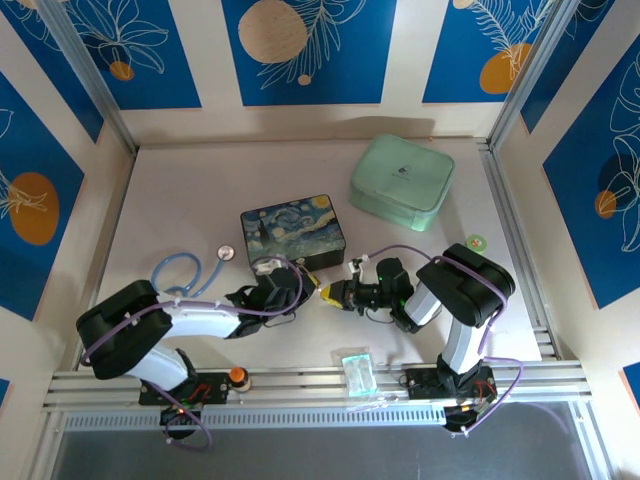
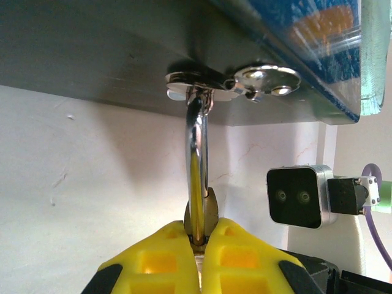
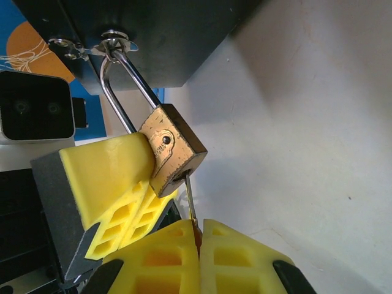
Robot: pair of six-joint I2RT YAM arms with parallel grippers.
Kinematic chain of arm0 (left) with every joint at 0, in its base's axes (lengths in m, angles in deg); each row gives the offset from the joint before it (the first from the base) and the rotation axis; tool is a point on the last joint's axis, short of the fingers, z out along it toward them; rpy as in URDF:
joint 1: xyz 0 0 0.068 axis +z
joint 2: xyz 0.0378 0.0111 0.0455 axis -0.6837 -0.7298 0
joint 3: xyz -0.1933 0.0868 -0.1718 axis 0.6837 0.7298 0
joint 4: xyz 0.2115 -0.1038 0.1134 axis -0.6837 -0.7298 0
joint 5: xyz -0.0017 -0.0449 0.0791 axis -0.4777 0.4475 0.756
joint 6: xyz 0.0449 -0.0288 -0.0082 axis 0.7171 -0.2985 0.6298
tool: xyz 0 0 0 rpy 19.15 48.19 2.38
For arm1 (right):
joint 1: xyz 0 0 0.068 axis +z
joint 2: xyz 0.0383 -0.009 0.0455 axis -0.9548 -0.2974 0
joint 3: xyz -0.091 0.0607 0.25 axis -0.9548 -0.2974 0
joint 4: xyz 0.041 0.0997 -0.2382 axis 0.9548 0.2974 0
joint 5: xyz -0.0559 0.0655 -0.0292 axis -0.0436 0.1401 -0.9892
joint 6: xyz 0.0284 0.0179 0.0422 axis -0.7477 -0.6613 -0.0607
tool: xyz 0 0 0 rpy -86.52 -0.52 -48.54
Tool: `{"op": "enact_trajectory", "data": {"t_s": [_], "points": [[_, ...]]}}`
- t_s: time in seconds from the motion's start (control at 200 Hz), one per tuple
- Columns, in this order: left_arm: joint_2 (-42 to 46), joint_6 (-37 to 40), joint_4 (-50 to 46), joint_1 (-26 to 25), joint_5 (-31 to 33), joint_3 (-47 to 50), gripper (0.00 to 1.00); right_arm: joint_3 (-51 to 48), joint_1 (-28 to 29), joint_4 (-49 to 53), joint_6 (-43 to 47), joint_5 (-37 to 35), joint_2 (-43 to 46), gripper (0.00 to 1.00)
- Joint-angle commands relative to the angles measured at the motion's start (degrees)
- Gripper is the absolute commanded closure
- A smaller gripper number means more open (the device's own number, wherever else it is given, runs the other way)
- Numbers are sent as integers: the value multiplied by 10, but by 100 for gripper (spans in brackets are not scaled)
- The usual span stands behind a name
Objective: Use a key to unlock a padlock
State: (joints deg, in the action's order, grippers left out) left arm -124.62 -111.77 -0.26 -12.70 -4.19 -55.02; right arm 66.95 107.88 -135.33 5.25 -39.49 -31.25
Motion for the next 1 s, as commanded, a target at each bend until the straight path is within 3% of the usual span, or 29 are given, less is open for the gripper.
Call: {"op": "enact_trajectory", "data": {"t_s": [0.0,0.911,0.996], "points": [[2,-2,38,-3,-29,0,100,-2,0,-50,8,-12,16,100],[10,-36,118,-4,-50,15,100,6,-16,-77,10,18,-15,100],[28,-23,79,-4,-60,-3,100,13,-15,-78,10,25,-18,100]]}}
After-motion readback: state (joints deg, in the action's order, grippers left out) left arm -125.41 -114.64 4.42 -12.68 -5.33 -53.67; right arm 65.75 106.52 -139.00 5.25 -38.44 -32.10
